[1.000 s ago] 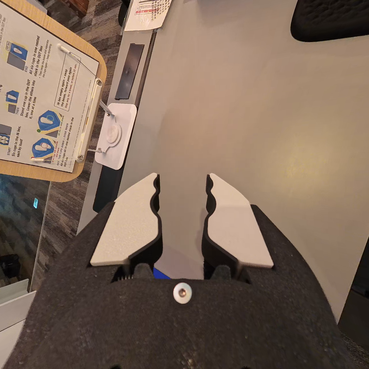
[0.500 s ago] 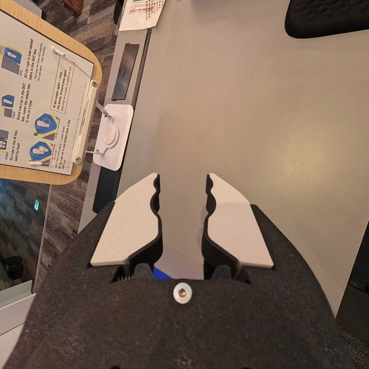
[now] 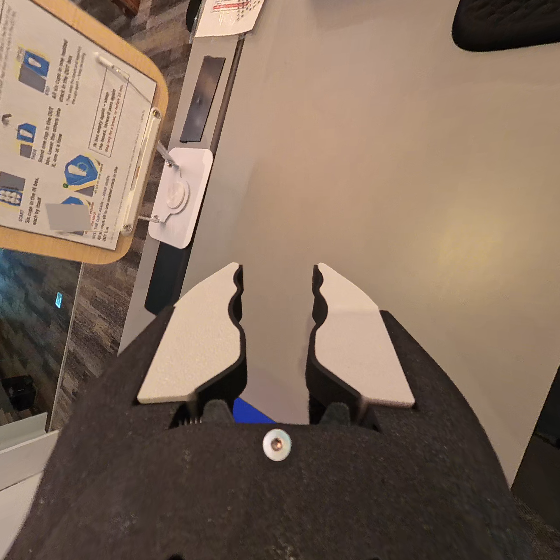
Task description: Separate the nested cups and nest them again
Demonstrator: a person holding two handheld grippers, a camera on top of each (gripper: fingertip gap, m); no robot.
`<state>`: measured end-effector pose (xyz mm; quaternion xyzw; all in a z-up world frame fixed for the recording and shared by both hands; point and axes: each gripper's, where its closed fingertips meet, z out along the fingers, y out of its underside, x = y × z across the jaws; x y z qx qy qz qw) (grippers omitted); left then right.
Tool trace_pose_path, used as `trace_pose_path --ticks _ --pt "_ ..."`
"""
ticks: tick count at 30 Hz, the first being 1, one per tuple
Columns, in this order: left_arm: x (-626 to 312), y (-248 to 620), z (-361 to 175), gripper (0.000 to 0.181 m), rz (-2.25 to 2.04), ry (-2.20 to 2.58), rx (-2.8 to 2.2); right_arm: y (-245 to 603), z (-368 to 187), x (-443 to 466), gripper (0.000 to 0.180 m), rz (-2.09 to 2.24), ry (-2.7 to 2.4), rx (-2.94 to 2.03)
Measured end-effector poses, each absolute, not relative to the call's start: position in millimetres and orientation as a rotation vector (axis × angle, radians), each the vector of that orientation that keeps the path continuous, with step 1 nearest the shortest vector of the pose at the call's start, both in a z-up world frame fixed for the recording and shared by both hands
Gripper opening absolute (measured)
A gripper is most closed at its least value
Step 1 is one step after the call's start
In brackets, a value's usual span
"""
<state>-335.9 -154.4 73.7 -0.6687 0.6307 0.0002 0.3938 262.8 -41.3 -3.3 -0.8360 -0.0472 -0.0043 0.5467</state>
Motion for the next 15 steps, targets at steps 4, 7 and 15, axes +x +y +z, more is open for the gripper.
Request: trace_pose_path --ticks 4,7,15 --pt "-368.7 -132.0 75.2 0.042 0.051 1.487 -1.756 -51.3 29.3 258.3 0.105 -0.049 -0.122 -1.896" --pt "-409.4 -102.1 71.7 0.042 0.132 1.363 -1.834 -58.0 58.8 240.4 0.104 -0.074 -0.187 -1.822" --pt "-542.0 -18.6 30.0 0.042 0.489 1.162 -2.070 -79.0 143.0 133.0 0.095 0.075 -0.454 -1.542"
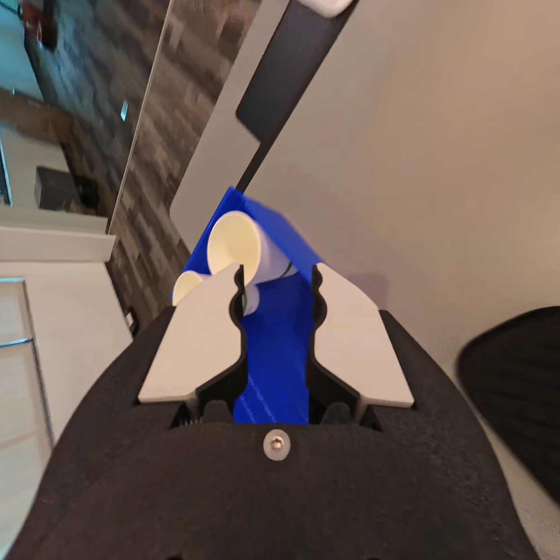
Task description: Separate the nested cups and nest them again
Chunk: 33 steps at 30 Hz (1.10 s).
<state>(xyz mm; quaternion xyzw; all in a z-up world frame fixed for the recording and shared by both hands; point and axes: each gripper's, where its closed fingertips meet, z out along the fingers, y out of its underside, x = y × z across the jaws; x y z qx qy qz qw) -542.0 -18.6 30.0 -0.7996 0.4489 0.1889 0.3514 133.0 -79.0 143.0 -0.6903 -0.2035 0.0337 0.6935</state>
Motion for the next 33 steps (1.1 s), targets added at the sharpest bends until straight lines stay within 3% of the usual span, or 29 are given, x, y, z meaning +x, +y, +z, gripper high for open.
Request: trace_pose_path --ticks 10,20,27,33 --pt "-600.1 41.1 -31.8 0.036 0.707 1.396 -2.150 -98.6 154.9 12.6 0.090 0.323 -0.794 -1.461" --pt "-604.6 58.7 -69.4 0.030 0.622 1.483 -2.306 -87.7 144.4 22.5 0.089 0.351 -0.760 -1.514" --pt "-603.2 56.0 -77.3 0.003 0.570 1.496 -2.376 -85.6 141.9 25.9 0.089 0.360 -0.754 -1.522" --pt "-602.4 48.1 -71.4 0.001 0.571 1.492 -2.386 -86.5 140.0 26.9 0.088 0.368 -0.760 -1.526"
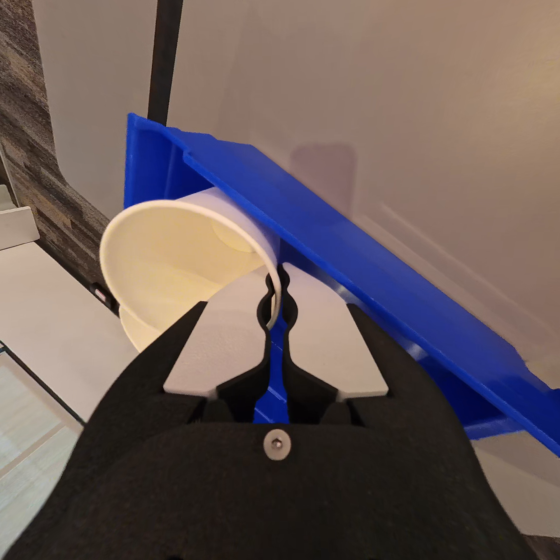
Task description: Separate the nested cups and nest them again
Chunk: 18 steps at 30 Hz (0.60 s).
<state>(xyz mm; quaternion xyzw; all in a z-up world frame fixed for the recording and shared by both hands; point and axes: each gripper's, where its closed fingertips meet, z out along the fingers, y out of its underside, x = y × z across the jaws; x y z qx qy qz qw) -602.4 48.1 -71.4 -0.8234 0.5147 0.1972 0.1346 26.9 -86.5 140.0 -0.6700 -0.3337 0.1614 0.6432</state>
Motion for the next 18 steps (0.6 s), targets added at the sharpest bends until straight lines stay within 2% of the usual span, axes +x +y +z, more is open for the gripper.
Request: trace_pose_path --ticks 5,10,18 --pt "-601.5 34.4 -45.5 0.001 0.588 1.466 -2.358 -89.5 141.9 28.7 0.088 0.378 -0.757 -1.516" --pt "-587.6 10.7 5.6 0.000 0.632 1.484 -2.262 -94.1 143.9 10.7 0.087 0.400 -0.811 -1.489" --pt "-449.4 -57.2 78.1 0.000 0.299 1.666 -1.941 -110.8 132.4 -84.0 0.082 0.500 -1.087 -1.401"
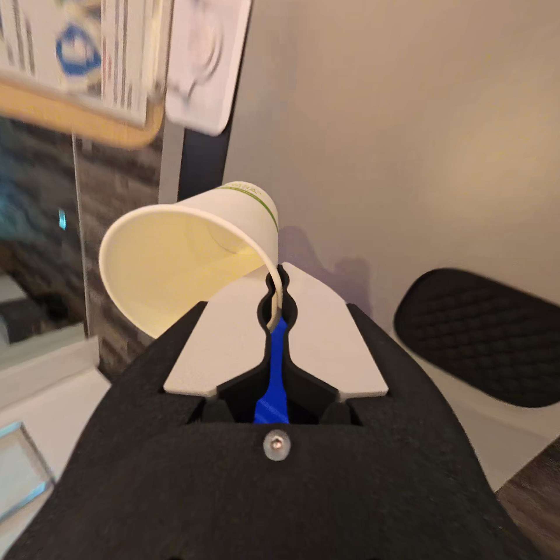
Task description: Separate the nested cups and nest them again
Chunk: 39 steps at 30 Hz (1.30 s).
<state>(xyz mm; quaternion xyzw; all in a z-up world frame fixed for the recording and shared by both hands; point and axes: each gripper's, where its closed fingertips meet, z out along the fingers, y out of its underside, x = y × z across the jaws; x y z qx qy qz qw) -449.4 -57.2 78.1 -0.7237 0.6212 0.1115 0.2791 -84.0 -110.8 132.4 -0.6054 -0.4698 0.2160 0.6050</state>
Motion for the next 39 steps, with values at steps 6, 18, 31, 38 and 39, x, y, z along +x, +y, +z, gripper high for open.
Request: trace_pose_path --ticks 6,18,31,38,39 --pt "-329.2 -128.4 75.7 0.000 0.053 1.969 -1.679 -136.4 97.1 -172.6 0.085 0.649 -1.341 -1.343" --pt "-234.8 -193.7 44.3 0.000 0.062 2.335 -1.361 -165.6 61.0 -228.6 0.092 0.847 -1.504 -1.332" --pt "-229.9 -206.4 38.0 0.001 0.077 2.395 -1.319 -176.3 45.6 -231.2 0.090 0.955 -1.603 -1.356" --pt "-225.8 -197.3 51.6 0.020 0.059 2.259 -1.354 -172.5 46.9 -228.9 0.089 0.985 -1.582 -1.378" --pt "-226.0 -195.0 55.3 0.025 0.058 2.230 -1.359 -170.4 46.3 -228.3 0.089 0.977 -1.578 -1.383"
